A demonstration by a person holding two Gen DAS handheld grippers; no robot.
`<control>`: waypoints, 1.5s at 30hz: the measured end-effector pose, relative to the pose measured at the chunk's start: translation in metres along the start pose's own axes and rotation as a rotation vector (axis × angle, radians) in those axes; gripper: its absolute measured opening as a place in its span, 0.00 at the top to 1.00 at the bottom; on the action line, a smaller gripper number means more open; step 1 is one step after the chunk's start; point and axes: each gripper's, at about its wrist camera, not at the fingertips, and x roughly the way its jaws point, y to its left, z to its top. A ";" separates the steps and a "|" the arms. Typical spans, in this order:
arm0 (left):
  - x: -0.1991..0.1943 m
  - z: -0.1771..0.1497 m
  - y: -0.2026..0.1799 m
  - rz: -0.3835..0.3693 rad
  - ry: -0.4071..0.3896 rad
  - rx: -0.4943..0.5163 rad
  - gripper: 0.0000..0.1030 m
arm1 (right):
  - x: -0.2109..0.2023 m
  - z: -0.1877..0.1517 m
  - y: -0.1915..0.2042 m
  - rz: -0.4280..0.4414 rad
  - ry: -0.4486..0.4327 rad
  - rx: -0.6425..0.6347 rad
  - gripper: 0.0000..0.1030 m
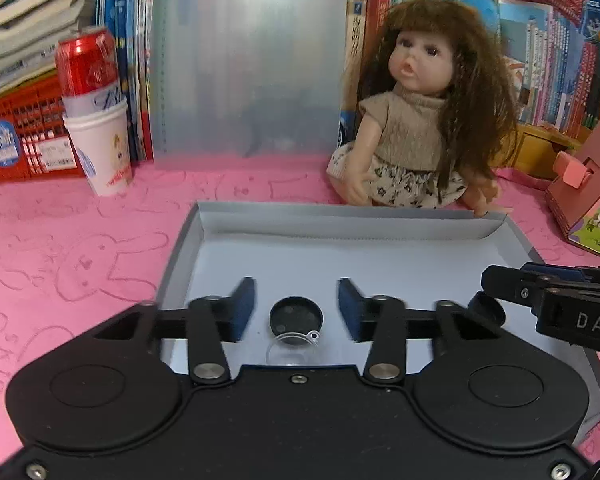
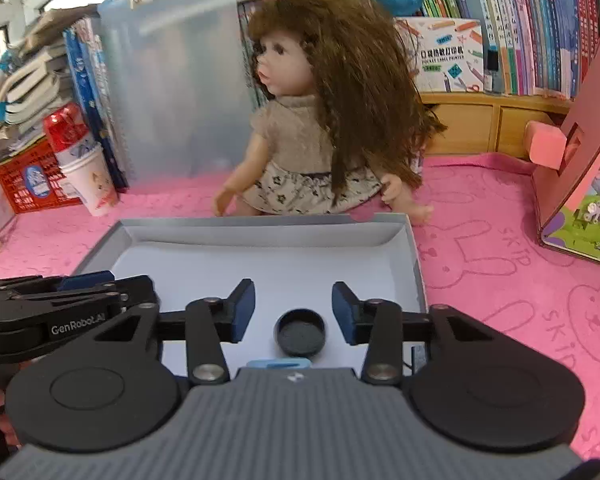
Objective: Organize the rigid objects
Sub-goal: 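Open right tool to drop its lid while left tool releases its lid in the tray, then withdraw both tools from the tray, then close right tool on a black round lid while left tool closes on another lid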
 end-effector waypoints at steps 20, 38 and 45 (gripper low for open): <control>-0.118 -0.037 -0.005 -0.132 -0.096 0.078 0.33 | -0.102 -0.037 0.008 0.121 -0.127 -0.097 0.22; -0.177 -0.117 0.000 -0.220 -0.037 0.056 0.33 | -0.156 -0.125 0.038 0.282 -0.073 -0.292 0.18; -0.182 -0.142 0.001 -0.229 0.000 0.054 0.33 | -0.150 -0.148 0.039 0.370 0.008 -0.249 0.31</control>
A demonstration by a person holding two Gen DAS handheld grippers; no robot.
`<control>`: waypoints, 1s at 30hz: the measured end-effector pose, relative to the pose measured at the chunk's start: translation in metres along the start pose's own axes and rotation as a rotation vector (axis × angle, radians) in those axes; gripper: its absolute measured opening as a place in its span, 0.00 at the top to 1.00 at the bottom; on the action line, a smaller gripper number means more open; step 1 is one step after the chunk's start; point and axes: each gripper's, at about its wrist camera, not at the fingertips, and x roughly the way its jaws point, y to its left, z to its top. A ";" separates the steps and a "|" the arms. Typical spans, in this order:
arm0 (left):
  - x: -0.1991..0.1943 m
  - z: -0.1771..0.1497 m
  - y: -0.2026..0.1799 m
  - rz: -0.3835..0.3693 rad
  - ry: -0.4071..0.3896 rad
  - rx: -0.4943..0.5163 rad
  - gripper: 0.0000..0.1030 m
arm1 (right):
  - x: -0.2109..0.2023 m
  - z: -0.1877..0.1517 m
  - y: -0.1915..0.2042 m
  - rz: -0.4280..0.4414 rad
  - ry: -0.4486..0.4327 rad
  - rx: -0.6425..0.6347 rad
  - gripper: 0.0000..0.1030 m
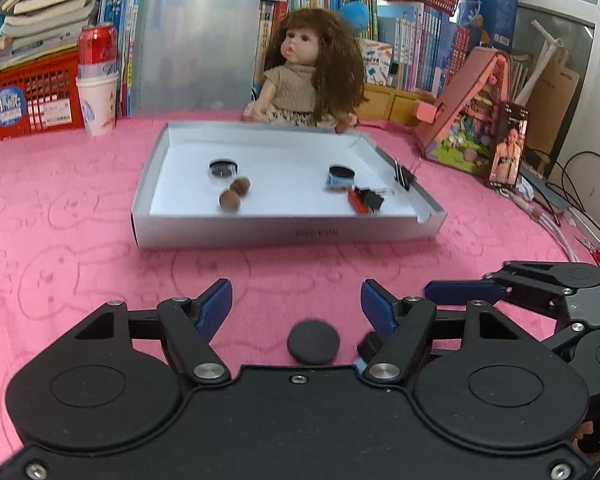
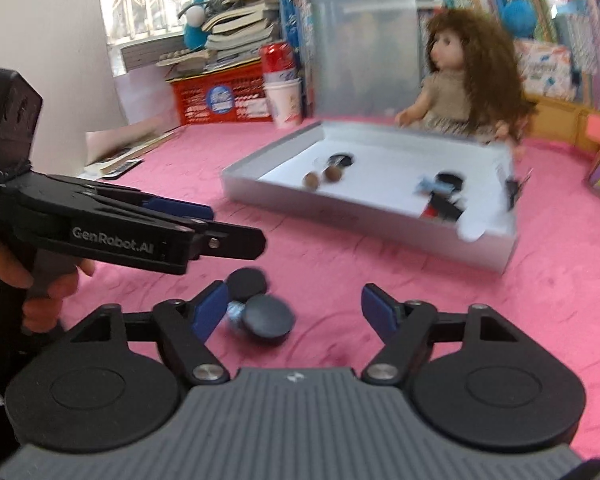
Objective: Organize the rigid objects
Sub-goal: 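Close right tool on a black round lid while left tool closes on another lid, then carry the lid with right tool while left tool carries its lid into the tray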
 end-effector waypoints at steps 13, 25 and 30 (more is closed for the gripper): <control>-0.001 -0.015 0.004 0.007 0.022 -0.029 0.40 | 0.005 -0.007 -0.007 0.087 0.021 0.120 0.64; 0.009 -0.027 -0.016 0.037 0.003 0.037 0.49 | -0.012 -0.012 0.008 -0.221 -0.030 -0.077 0.63; 0.015 -0.029 -0.021 0.064 -0.006 0.038 0.55 | -0.009 -0.013 0.010 -0.250 -0.031 -0.088 0.62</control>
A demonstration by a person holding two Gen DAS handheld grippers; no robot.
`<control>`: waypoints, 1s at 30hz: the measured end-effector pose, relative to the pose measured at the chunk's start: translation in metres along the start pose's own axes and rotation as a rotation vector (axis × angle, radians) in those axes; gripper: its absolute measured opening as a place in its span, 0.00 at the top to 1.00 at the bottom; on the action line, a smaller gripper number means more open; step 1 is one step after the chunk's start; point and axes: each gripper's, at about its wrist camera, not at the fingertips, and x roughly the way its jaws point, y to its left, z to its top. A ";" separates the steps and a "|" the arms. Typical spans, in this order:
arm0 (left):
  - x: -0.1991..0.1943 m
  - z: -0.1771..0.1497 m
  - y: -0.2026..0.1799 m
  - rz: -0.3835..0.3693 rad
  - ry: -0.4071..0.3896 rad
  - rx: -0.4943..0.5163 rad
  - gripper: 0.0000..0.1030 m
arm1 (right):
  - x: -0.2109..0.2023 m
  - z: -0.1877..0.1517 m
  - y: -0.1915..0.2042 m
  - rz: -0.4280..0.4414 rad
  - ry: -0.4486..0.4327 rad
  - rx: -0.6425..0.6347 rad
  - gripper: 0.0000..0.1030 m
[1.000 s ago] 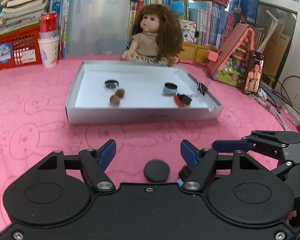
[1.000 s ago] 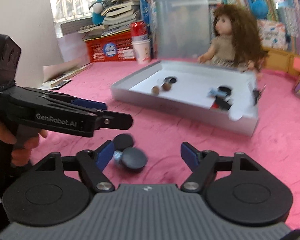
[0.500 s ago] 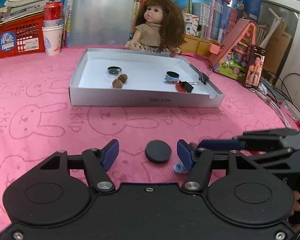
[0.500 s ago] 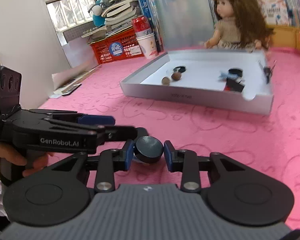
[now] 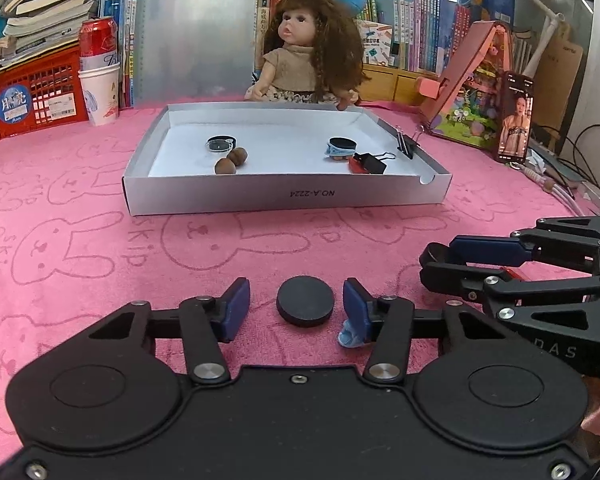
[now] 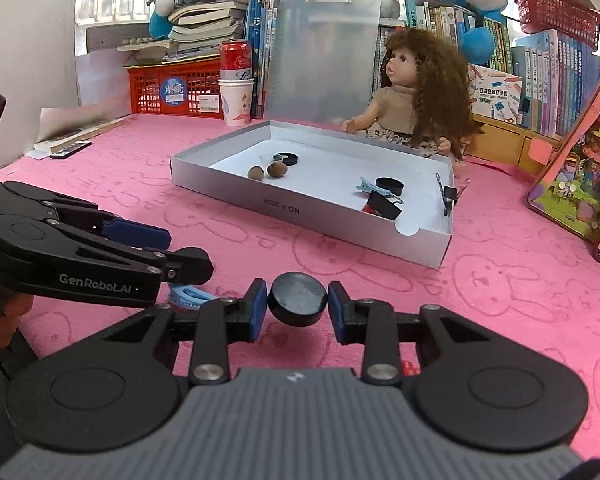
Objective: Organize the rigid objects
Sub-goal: 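Carry the lid with right tool while left tool carries its lid into the tray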
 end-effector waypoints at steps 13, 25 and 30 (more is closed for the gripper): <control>-0.002 0.006 0.000 0.014 -0.012 0.010 0.71 | 0.005 0.001 -0.001 -0.014 0.006 0.023 0.62; -0.004 0.021 0.003 0.043 -0.041 0.006 0.71 | 0.008 0.009 -0.007 -0.038 -0.001 0.065 0.62; -0.003 0.027 0.006 0.045 -0.047 -0.004 0.71 | 0.009 0.011 -0.009 -0.045 -0.001 0.076 0.62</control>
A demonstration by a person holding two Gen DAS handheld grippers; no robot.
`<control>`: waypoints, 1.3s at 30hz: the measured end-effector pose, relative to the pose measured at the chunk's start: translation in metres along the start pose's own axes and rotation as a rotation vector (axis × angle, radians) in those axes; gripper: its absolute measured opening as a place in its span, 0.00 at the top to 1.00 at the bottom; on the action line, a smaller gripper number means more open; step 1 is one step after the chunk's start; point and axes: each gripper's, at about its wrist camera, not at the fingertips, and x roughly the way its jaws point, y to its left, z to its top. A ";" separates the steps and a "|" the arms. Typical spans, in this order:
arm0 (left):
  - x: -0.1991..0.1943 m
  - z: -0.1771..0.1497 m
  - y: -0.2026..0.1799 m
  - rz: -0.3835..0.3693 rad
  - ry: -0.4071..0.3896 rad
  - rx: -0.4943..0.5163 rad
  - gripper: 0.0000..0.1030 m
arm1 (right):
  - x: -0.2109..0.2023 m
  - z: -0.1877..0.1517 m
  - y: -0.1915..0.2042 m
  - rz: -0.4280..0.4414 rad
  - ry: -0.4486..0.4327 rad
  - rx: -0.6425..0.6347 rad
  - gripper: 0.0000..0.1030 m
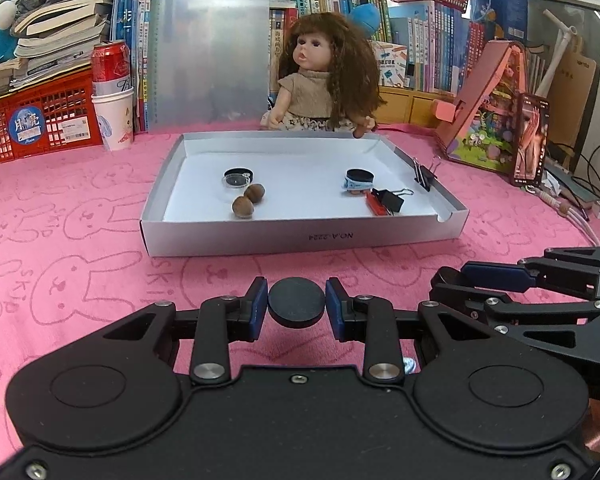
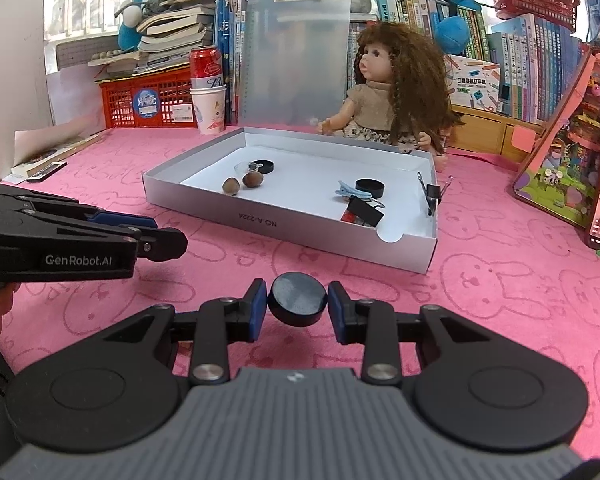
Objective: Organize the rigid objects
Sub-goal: 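Carry the lid with right tool while left tool carries its lid into the tray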
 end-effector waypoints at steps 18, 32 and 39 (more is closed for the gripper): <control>0.012 0.032 0.008 0.022 -0.051 -0.031 0.71 | 0.013 0.027 -0.013 -0.032 -0.031 0.064 0.62; 0.040 0.057 0.013 0.018 -0.059 -0.059 0.71 | 0.032 0.049 -0.018 -0.030 -0.052 0.100 0.62; 0.058 0.065 0.019 0.014 -0.040 -0.078 0.71 | 0.049 0.058 -0.030 -0.015 -0.034 0.166 0.62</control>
